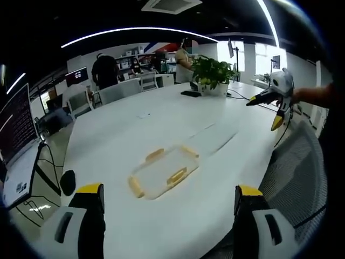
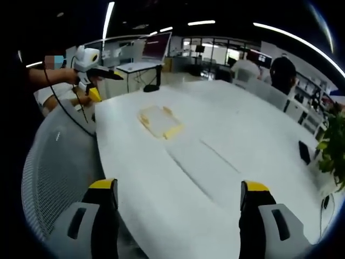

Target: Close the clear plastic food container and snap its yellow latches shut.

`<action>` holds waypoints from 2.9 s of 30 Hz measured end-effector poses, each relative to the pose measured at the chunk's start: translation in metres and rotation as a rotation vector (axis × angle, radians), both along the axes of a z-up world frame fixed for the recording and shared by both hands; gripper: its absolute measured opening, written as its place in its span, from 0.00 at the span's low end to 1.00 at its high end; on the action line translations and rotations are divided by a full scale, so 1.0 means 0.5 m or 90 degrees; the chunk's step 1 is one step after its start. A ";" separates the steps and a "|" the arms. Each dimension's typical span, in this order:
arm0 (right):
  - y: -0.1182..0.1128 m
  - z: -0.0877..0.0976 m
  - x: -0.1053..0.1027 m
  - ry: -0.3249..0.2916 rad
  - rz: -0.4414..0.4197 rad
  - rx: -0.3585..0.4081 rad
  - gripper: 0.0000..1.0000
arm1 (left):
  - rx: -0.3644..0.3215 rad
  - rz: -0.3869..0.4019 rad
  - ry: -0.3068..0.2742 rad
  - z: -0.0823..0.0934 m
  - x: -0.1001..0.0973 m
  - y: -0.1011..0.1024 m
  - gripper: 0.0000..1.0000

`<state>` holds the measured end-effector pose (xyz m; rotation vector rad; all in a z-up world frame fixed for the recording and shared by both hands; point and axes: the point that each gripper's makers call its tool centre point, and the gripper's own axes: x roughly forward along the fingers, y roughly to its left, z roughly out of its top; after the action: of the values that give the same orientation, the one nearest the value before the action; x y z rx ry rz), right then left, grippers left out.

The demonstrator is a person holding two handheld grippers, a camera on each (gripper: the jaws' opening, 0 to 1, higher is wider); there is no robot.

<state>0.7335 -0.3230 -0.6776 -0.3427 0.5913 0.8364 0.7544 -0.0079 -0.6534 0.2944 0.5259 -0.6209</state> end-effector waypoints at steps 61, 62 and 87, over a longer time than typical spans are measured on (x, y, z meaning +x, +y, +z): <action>0.197 -0.016 0.149 0.016 0.269 -0.147 0.77 | 0.127 -0.157 0.065 -0.082 0.104 0.040 0.88; 0.201 -0.016 0.153 0.016 0.271 -0.148 0.76 | 0.132 -0.165 0.068 -0.086 0.105 0.040 0.88; 0.263 -0.048 0.204 0.054 0.288 -0.161 0.62 | 0.188 -0.269 0.098 -0.135 0.165 0.046 0.68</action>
<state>0.8356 -0.1915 -0.7014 -0.6911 0.7128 1.2178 0.8370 0.0152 -0.7211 0.6511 0.7119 -0.9819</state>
